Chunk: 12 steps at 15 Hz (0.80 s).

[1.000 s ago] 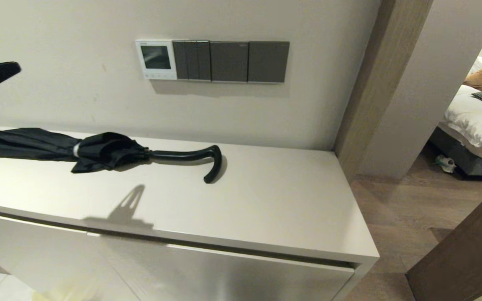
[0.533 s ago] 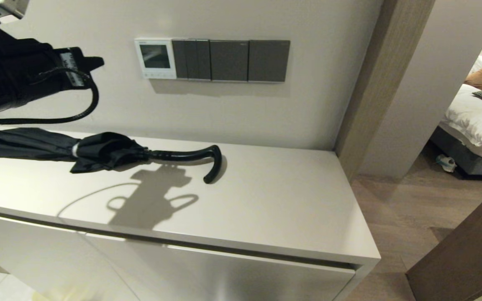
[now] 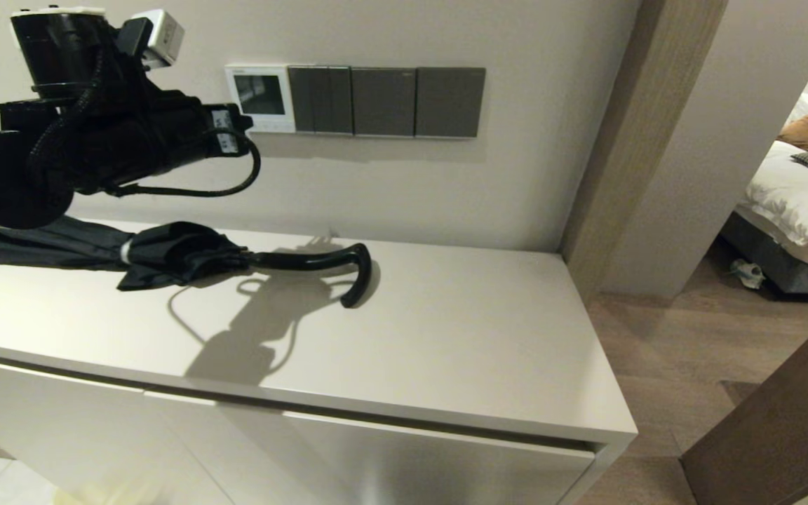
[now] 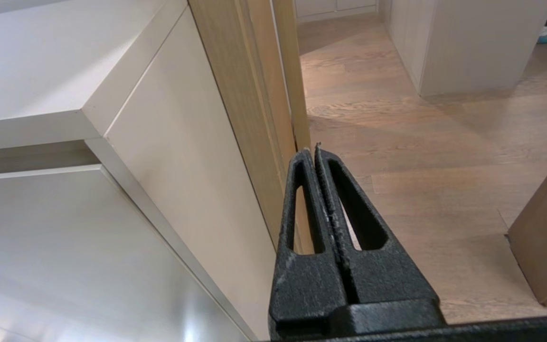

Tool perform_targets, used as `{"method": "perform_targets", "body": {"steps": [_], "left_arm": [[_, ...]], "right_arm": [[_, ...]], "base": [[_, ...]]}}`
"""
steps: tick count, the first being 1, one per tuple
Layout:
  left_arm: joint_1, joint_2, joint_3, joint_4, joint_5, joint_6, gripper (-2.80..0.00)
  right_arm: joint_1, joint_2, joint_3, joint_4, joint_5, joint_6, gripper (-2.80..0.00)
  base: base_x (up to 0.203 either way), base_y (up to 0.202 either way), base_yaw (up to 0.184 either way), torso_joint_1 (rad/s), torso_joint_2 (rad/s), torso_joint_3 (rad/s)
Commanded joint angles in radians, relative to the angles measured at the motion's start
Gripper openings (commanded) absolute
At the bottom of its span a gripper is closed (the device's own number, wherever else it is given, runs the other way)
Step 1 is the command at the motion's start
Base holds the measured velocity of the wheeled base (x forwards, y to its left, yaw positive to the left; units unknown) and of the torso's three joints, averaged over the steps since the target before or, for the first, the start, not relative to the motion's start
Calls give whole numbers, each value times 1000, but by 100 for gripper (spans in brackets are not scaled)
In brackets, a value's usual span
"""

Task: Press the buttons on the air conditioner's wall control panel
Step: Turn on the central air conditioner

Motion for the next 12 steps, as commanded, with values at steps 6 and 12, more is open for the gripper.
{"method": "perform_targets", "body": {"steps": [6,12], "left_arm": [[-29,104,-31,-98,51,1,-280],[-60,96,-24,-100,50,-1,-280]], "right_arm": [[0,1,2,0,0,1,-280],[0,1,2,0,0,1,-280]], "base": [[0,0,0,0,0,0],[0,0,0,0,0,0]]}}
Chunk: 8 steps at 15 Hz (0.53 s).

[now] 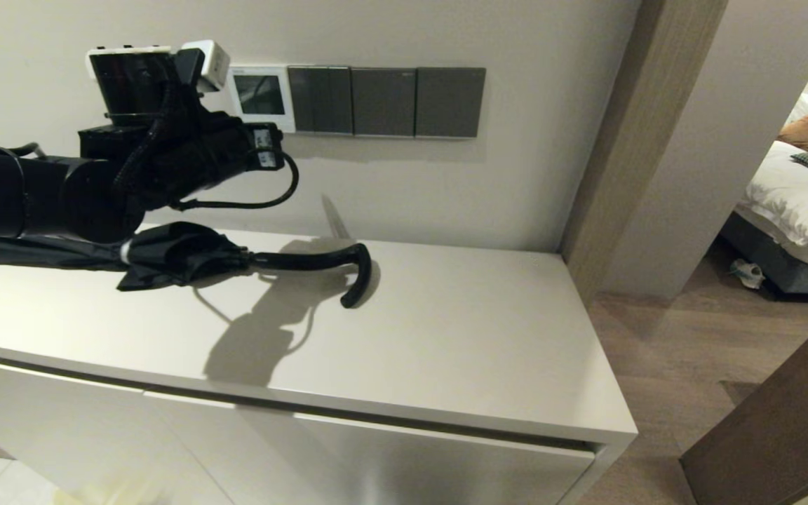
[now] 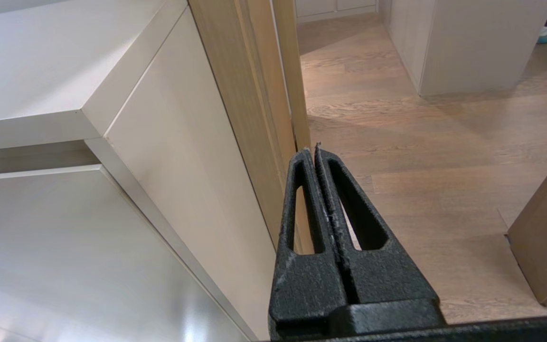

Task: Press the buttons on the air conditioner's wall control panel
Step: Turn on the central air conditioner

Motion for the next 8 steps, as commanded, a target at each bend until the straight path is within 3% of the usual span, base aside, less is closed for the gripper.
{"method": "perform_targets", "body": {"steps": [1,8], "left_arm": [[-17,-14,4,-3,1,-1,-280],[-29,3,-14,-3,2,1,-280]], "right_arm": [[0,1,2,0,0,1,-280],[0,1,2,0,0,1,-280]], "base": [[0,0,0,0,0,0],[0,0,0,0,0,0]]}}
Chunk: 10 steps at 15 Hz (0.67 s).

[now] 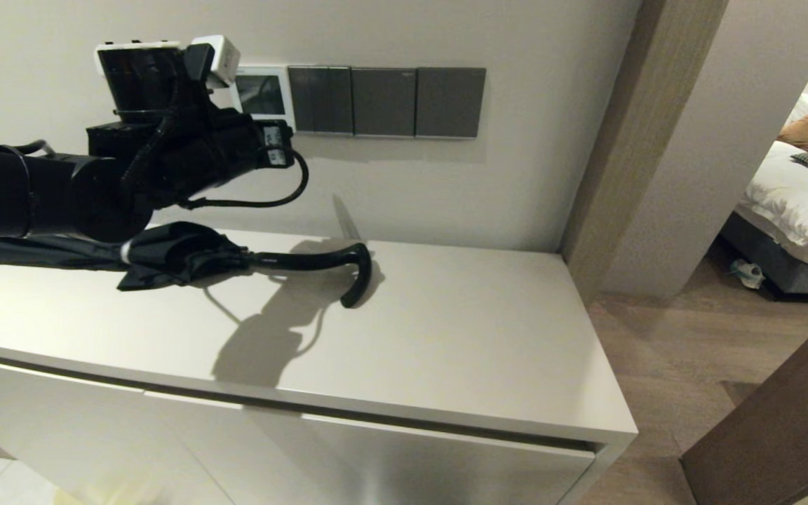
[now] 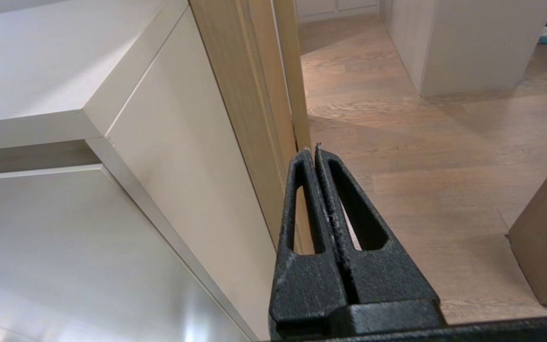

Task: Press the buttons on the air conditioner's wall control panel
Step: Turn on the central air conditioner

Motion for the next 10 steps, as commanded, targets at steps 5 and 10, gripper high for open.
{"method": "perform_targets", "body": {"steps": [5,10], "left_arm": [[5,50,-42,-3,-1,-2,-280],[18,65,-62,-3,1,-2,-280]], "right_arm": [[0,1,2,0,0,1,-280],[0,2,2,0,0,1,-280]], "base": [[0,0,0,0,0,0],[0,0,0,0,0,0]]}}
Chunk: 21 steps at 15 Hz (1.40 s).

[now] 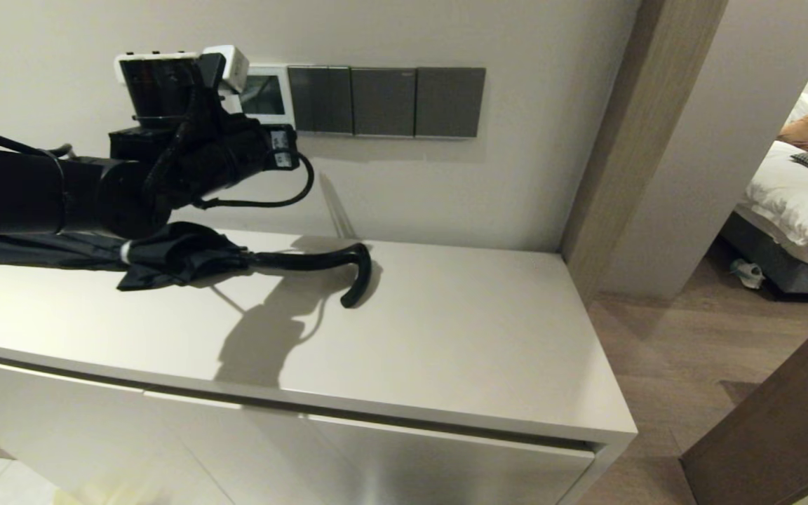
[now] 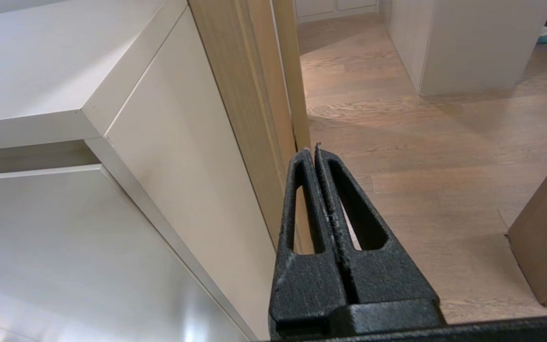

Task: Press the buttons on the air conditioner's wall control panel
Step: Turn on the central air conditioner

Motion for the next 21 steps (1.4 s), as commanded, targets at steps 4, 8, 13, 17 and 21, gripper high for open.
{"method": "perform_targets", "body": {"steps": [4,8,13,17,21], "left_arm": [[17,12,-20,-3,26,0,-280],[22,10,-27,-3,24,-2,-280],[20,10,-25,-3,24,-2,-280],[20,16,-30,-3,25,-2,-280],[20,26,-41,-3,27,0,-280]], "right_arm": [[0,0,2,0,0,0,-280],[0,0,2,0,0,0,-280],[0,0,2,0,0,0,-280],[0,0,2,0,0,0,-280],[0,0,2,0,0,0,-280]], "base": [[0,0,0,0,0,0],[0,0,0,0,0,0],[0,0,0,0,0,0],[0,0,0,0,0,0],[0,0,0,0,0,0]]}}
